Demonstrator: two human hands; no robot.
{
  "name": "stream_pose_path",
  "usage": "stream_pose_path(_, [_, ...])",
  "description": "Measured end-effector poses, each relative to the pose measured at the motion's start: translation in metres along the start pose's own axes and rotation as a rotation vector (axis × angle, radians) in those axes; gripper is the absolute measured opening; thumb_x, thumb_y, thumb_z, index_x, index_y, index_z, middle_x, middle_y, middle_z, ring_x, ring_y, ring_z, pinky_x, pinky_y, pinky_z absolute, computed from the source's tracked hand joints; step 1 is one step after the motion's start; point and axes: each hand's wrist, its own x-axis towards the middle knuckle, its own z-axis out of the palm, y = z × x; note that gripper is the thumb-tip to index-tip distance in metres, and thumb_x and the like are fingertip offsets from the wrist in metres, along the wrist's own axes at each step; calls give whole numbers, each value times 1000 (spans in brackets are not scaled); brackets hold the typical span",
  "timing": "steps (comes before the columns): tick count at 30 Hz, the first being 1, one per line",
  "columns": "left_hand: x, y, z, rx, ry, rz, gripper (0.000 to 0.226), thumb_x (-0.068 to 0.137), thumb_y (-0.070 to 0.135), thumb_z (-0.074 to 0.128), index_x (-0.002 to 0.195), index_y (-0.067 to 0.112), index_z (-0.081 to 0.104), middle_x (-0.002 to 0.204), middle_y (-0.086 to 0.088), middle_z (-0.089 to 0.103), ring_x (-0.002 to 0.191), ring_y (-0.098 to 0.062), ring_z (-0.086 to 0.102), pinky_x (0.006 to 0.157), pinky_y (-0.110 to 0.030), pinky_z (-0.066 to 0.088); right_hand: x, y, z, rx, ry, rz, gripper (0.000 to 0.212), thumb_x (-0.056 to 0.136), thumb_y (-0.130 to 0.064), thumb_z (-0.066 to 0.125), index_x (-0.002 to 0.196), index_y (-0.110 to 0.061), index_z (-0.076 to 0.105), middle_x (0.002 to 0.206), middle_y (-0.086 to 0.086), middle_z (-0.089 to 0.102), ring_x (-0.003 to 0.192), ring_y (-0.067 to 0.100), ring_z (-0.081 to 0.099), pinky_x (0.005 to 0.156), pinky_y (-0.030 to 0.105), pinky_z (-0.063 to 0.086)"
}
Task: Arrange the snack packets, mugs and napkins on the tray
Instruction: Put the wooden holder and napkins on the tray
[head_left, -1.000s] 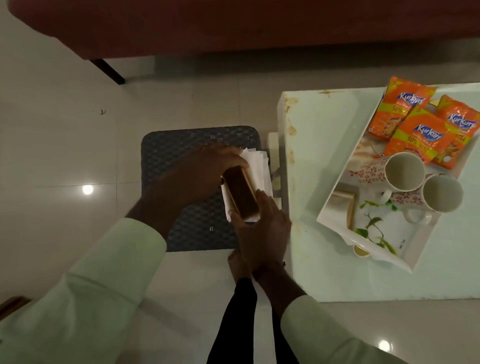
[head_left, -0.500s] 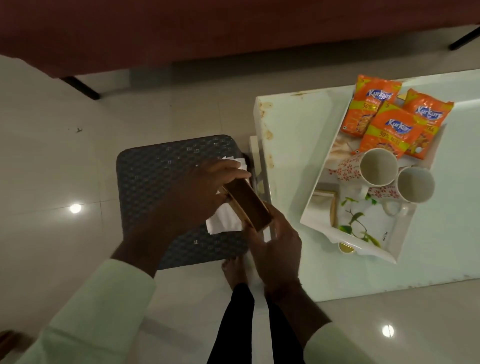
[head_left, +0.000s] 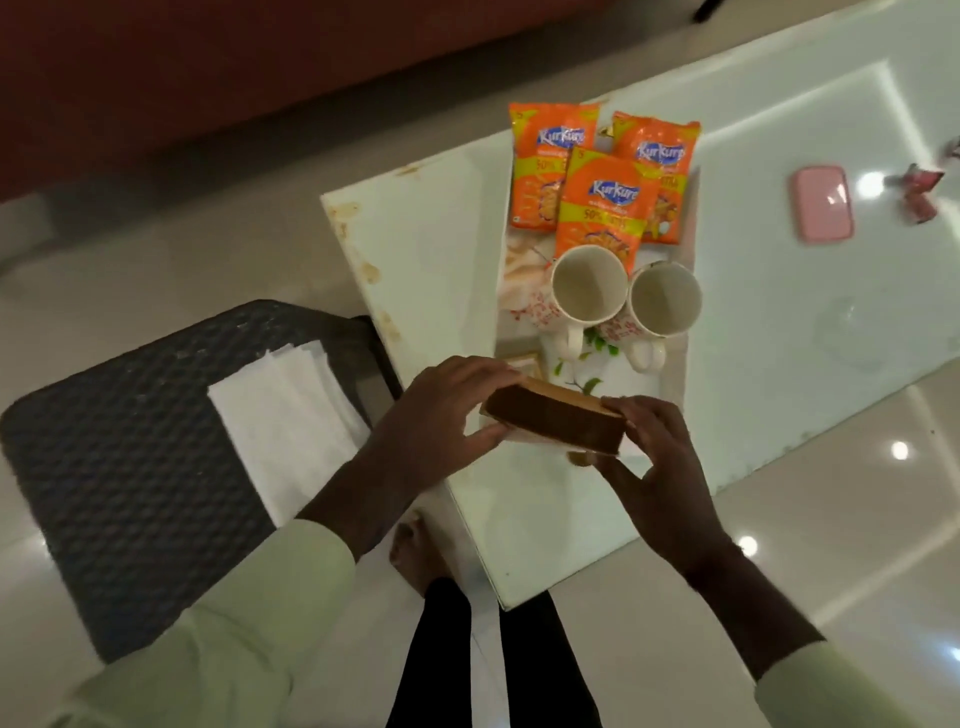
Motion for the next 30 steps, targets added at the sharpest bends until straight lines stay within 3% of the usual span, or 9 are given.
stream_pose_path(3, [20,-3,18,23,14,42,54,83,32,71,133,18,57,133,1,61,121,-18,54,99,-40,46,6,20,-4,45,65,22,60,79,-7,79,133,-16,56,127,-2,51,119,18,56,98,35,53])
stream_pose_path(9, [39,-12,41,115,8,47,56,85,47,66,135,24,54,130,4,61,121,-17,51,97,-37,42,15,45,5,-14,117,128,63,83,-6,74,138,-23,50,139,-2,53,128,19,50,102,46,49])
stream_pose_path(17, [41,-7,45,131,47,48,58,82,49,69,132,23,57,127,3,62,116,-20,53,92,-40,46,14,47,9,15,153,164,65,85,-4,72,142,-19,45,142,1,48,129,21,50,100,49,51])
stream_pose_path(20, [31,-2,32,136,65,-1,59,83,53,66,133,24,55,132,5,59,121,-17,50,95,-42,46,2,35,13,85,272,281,70,85,-9,74,146,-19,40,142,2,44,128,21,49,99,50,52])
stream_pose_path(23, [-1,1,12,116,268,-136,47,90,49,61,129,23,57,132,4,59,122,-14,48,102,-29,41,-14,5,24,96,456,293,69,81,-7,76,141,-19,44,135,2,47,123,18,51,93,45,53])
stream_pose_path(25, [-29,3,-1,106,427,-261,39,94,43,58,126,20,60,132,4,59,123,-13,49,104,-24,35,-23,-26,40,110,468,222,61,82,-10,75,136,-19,49,131,1,52,118,14,53,88,36,53])
stream_pose_path(30, [-95,-6,-19,94,811,-608,34,95,34,57,122,13,61,128,-6,60,119,-15,52,99,-31,43,-28,-110,100,349,145,209,51,85,-27,72,129,-41,51,119,-21,62,112,2,57,89,18,47])
